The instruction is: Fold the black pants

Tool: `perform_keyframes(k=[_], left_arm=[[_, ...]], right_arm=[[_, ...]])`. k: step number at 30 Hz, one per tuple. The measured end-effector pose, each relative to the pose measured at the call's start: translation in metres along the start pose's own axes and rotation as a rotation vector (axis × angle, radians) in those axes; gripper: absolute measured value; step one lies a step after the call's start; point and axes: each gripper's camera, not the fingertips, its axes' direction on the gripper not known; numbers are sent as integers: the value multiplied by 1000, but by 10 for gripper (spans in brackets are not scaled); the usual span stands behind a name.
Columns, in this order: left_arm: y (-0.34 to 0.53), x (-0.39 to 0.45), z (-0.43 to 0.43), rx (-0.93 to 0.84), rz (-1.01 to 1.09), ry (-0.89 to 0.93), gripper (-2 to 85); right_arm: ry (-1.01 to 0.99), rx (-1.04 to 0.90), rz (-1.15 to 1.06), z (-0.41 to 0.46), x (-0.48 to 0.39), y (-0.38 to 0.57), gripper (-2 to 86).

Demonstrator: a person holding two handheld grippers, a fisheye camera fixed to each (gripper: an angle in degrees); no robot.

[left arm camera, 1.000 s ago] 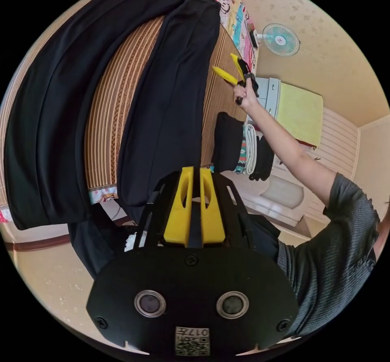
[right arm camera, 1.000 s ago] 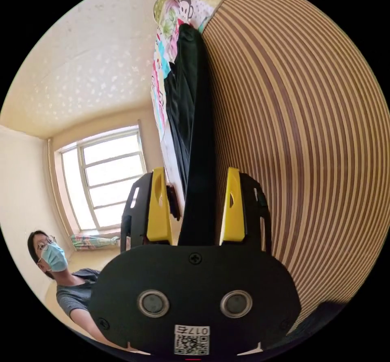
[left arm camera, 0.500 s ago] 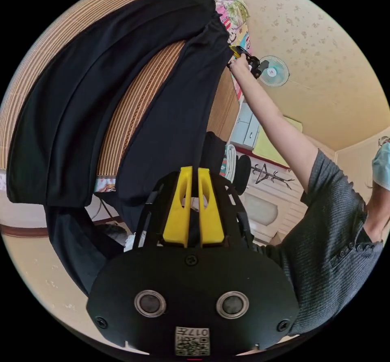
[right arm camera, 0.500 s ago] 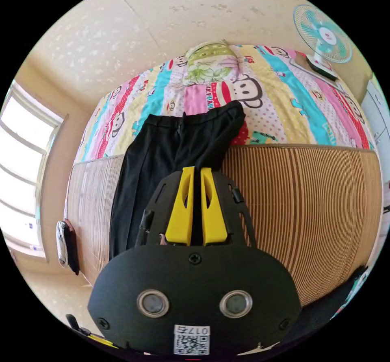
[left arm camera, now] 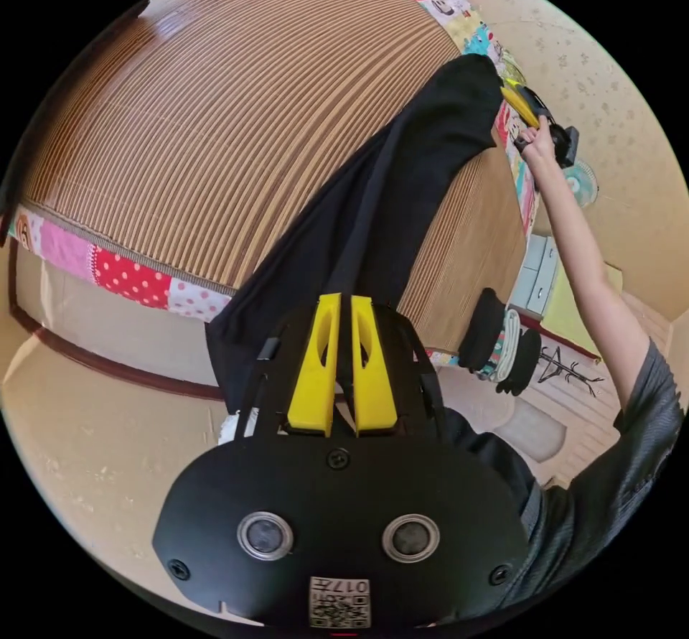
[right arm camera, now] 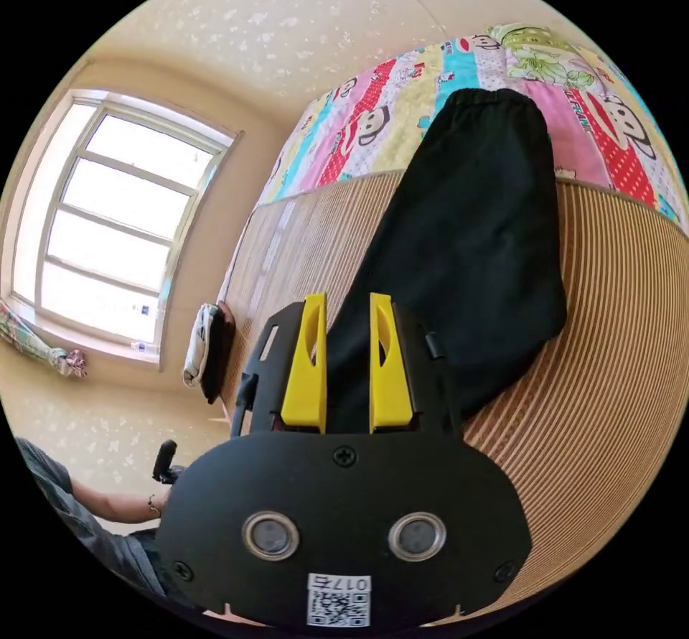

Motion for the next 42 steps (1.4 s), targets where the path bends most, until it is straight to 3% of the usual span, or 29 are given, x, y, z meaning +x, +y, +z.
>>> perform_keyframes(k=[5, 11, 20, 24, 31, 35, 40, 42], left_arm=[[-19, 3, 4, -100, 139, -85, 26], [-41, 18, -1, -219, 288, -240, 21], [-54, 36, 5, -349, 471, -318, 13], [-49, 43, -7, -405, 553, -140, 10], [-52, 12, -5, -376, 440, -80, 13], [-59, 1, 18, -432, 240, -145, 29], [-60, 24, -4, -284, 270, -169, 82], [-66, 39, -18, -181, 326, -98, 97]], right_arm=[[-87, -265, 194, 43, 1, 204, 112], [-123, -402, 386, 93, -46, 354, 104], [-34, -355, 421, 85, -70, 369, 31], [-128, -271, 427, 56, -87, 378, 27], [-113, -249, 549, 67, -61, 421, 33], [-165, -291, 545, 81, -43, 438, 60], [-164, -171, 546, 50, -25, 435, 100], [-170, -118, 536, 39, -13, 423, 103]])
